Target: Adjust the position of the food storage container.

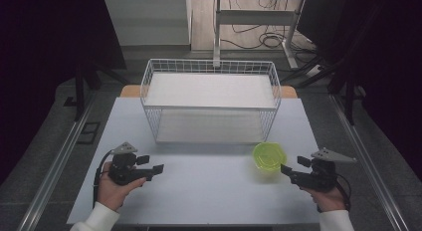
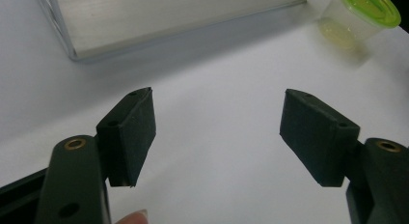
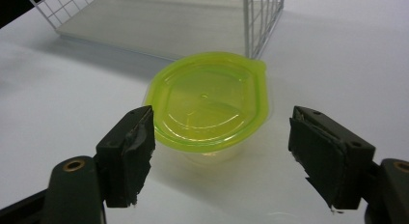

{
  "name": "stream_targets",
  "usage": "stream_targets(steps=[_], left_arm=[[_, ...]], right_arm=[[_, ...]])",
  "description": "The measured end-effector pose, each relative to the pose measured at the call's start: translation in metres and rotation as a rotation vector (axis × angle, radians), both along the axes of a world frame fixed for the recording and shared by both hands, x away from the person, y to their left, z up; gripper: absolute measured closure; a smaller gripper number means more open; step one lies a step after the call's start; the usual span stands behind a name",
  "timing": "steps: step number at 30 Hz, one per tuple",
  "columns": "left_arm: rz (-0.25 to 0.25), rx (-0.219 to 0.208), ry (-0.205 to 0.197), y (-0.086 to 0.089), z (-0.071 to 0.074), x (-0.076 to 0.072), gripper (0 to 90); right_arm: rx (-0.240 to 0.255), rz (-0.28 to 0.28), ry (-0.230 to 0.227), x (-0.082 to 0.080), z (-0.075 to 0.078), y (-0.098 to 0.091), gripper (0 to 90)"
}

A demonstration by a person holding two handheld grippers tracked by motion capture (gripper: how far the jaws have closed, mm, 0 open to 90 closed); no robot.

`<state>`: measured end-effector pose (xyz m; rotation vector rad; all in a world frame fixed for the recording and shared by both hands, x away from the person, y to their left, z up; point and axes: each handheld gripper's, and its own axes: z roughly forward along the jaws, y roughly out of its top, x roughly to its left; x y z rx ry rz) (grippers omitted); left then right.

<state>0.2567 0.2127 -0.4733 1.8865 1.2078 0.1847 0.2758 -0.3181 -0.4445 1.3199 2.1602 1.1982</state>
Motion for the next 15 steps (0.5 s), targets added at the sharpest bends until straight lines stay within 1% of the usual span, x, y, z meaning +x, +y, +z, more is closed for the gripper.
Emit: stream_targets(steps=[1, 3, 4, 5, 6, 11, 15], left_arm=[[0.001, 0.01, -0.007, 0.0015, 0.0007, 0.0006, 28.4], [0.001, 0.008, -0.005, 0.0022, 0.0, 0.0014, 28.4], [0.002, 0.01, 0.003, 0.0017, -0.0017, 0.002, 28.3], [0.002, 0.01, 0.003, 0.0017, -0.0017, 0.002, 28.3], [-0.004, 0.023, 0.003, -0.0001, -0.0027, 0.0011, 28.3], [-0.008, 0.022, 0.005, -0.0035, -0.0021, -0.0009, 28.1], [-0.009, 0.032, 0.004, -0.0047, -0.0018, -0.0022, 27.8]], right_arm=[[-0.011, 0.004, 0.001, -0.0003, -0.0005, 0.0017, 24.2], [-0.02, 0.008, 0.002, -0.0003, -0.0011, 0.003, 24.4], [-0.022, 0.014, 0.004, 0.0004, -0.0017, 0.0031, 25.0], [-0.022, 0.014, 0.004, 0.0004, -0.0017, 0.0031, 25.0], [-0.016, 0.006, 0.004, 0.0014, -0.0014, 0.002, 25.9], [-0.034, 0.009, 0.02, 0.0011, -0.0026, 0.0008, 27.9], [-0.033, 0.006, 0.015, 0.0001, 0.0004, 0.0008, 28.3]])
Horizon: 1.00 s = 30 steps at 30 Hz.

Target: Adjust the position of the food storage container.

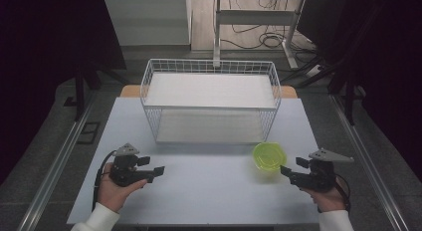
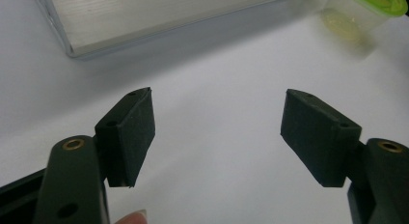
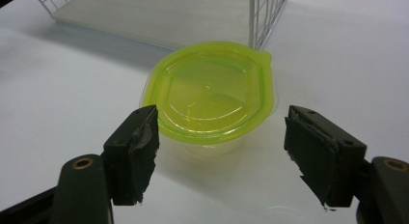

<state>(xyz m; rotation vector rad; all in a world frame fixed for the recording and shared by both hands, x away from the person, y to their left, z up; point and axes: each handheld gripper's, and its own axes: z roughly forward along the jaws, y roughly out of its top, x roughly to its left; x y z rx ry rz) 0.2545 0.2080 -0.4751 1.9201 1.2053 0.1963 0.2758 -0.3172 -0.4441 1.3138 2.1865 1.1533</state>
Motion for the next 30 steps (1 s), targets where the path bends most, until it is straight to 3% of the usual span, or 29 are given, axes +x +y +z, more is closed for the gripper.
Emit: stream_targets(steps=[10, 17, 25, 26, 30], left_arm=[[0.016, -0.013, -0.007, 0.003, 0.005, -0.005, 27.7], [0.01, 0.008, 0.002, 0.005, 0.003, -0.003, 27.7], [0.011, 0.006, 0.014, 0.006, 0.0, -0.002, 27.7], [0.011, 0.006, 0.017, 0.006, 0.0, -0.002, 27.7], [0.004, 0.015, 0.013, 0.004, 0.001, -0.002, 27.5]], right_arm=[[0.008, -0.021, 0.012, 0.0, 0.003, -0.002, 30.3], [-0.015, -0.035, 0.03, 0.009, 0.007, -0.003, 34.2], [-0.042, -0.076, 0.077, 0.026, 0.019, 0.002, 36.3], [-0.047, -0.091, 0.099, 0.032, 0.02, 0.002, 37.2], [-0.053, -0.129, 0.11, 0.043, 0.021, -0.001, 43.0]])
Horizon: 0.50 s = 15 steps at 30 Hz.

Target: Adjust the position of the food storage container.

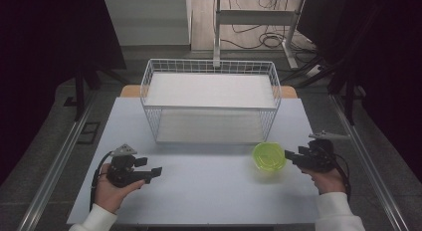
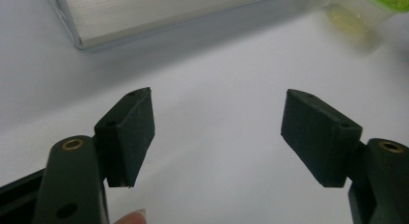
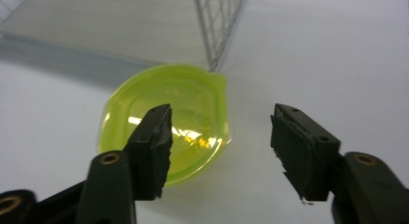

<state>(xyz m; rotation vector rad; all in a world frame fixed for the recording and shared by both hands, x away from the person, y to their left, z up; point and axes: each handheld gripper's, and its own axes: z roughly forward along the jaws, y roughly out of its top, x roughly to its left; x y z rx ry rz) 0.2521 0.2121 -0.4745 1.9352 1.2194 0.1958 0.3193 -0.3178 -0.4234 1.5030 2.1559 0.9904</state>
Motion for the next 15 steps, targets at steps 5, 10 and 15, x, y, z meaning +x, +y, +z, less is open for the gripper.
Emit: stream_targets(steps=[5, 10, 15], left_arm=[[-0.01, 0.019, 0.005, -0.004, -0.002, 0.001, 27.3], [-0.007, 0.03, 0.008, -0.005, -0.003, 0.001, 27.3], [0.004, 0.03, 0.008, -0.005, -0.003, 0.0, 27.5]], right_arm=[[-0.035, -0.012, 0.031, 0.01, -0.006, -0.005, 58.8], [-0.092, -0.007, 0.056, 0.021, -0.014, -0.005, 76.3], [-0.169, 0.013, 0.084, 0.033, -0.023, 0.004, 88.7]])
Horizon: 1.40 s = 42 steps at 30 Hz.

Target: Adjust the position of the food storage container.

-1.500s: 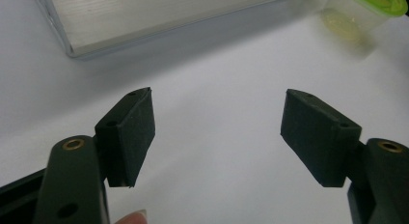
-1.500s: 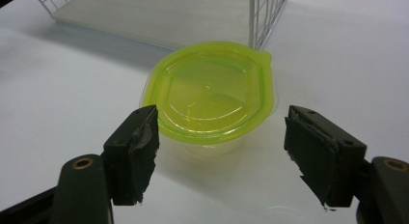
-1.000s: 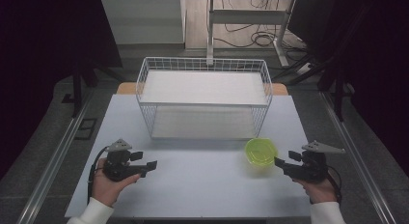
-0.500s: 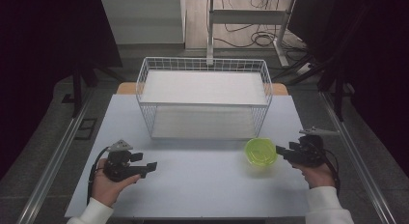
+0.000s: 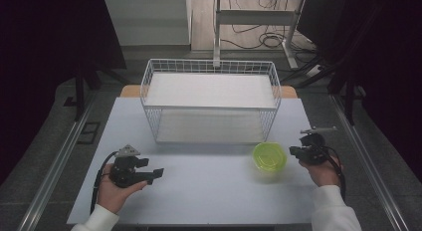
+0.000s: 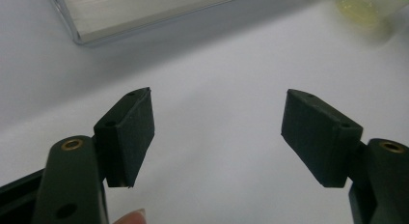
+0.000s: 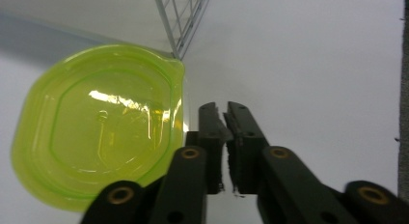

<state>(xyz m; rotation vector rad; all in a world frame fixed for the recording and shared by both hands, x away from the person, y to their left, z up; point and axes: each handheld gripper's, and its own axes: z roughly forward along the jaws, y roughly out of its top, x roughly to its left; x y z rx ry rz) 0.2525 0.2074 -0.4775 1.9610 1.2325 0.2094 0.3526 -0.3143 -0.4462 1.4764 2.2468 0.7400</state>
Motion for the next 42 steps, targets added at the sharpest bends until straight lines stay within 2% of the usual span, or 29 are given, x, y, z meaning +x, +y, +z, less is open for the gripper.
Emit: stream_targets(steps=[7, 11, 18, 20, 29, 34, 42], left_arm=[[0.006, 0.004, 0.002, -0.001, -0.001, -0.002, 27.5], [-0.008, 0.011, 0.005, -0.005, -0.002, -0.003, 27.5], [-0.022, 0.017, 0.007, -0.011, -0.002, 0.0, 27.5], [-0.022, 0.025, 0.011, -0.012, -0.003, 0.0, 27.5], [-0.011, 0.014, 0.013, -0.009, -0.003, 0.0, 27.7], [-0.014, 0.02, 0.013, -0.01, -0.003, 0.0, 27.7], [-0.01, 0.015, 0.015, -0.006, -0.004, 0.001, 27.8]], right_arm=[[-0.042, 0.018, 0.022, 0.005, -0.009, 0.008, 89.0], [-0.048, 0.042, 0.03, 0.004, -0.009, 0.011, 89.0], [-0.066, 0.051, 0.027, 0.001, -0.008, 0.013, 89.0], [-0.103, 0.059, 0.027, -0.001, -0.008, 0.016, 89.0], [-0.116, 0.066, 0.036, -0.006, -0.008, 0.028, 89.1], [-0.121, 0.068, 0.057, -0.01, -0.011, 0.035, 89.1], [-0.112, 0.096, 0.067, -0.017, -0.013, 0.047, 89.1]])
